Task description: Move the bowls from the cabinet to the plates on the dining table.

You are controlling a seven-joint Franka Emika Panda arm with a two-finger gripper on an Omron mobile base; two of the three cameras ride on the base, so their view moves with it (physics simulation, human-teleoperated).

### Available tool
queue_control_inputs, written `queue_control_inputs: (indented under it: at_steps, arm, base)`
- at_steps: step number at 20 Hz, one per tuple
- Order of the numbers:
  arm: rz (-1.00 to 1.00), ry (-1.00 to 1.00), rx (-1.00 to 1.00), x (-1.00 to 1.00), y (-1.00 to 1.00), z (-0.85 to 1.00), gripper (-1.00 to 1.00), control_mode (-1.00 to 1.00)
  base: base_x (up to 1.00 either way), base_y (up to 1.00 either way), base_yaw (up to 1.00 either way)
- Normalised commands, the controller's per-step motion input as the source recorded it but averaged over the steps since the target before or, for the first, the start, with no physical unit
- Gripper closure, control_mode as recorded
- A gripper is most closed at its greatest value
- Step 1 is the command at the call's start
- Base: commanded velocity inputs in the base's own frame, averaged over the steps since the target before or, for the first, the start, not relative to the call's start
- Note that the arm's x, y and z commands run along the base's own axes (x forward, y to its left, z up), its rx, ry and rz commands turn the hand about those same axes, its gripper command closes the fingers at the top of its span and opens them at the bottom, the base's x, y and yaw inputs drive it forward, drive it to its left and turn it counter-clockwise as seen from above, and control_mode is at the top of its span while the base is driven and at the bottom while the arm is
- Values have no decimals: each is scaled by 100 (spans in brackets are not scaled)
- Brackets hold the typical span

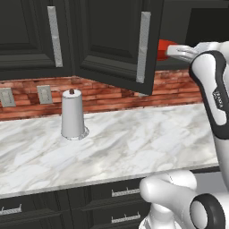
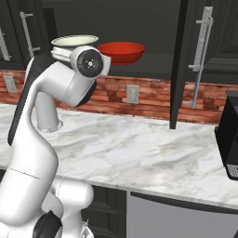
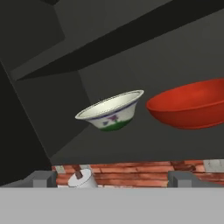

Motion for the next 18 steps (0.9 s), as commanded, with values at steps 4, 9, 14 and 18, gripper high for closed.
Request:
queue_control_inputs:
  at_steps: [4, 9, 14, 18]
  arm:
    - [0, 9, 1, 34, 4, 0, -100, -100]
    - [-1, 12, -1, 30, 16, 0, -100, -100]
    - [0, 12, -2, 19, 19, 0, -100, -100]
    - [-1, 9, -1, 21, 12, -1, -100, -100]
  base:
    - [0, 0, 0]
    - [0, 0, 0]
    - [0, 0, 0]
    - [0, 0, 0]
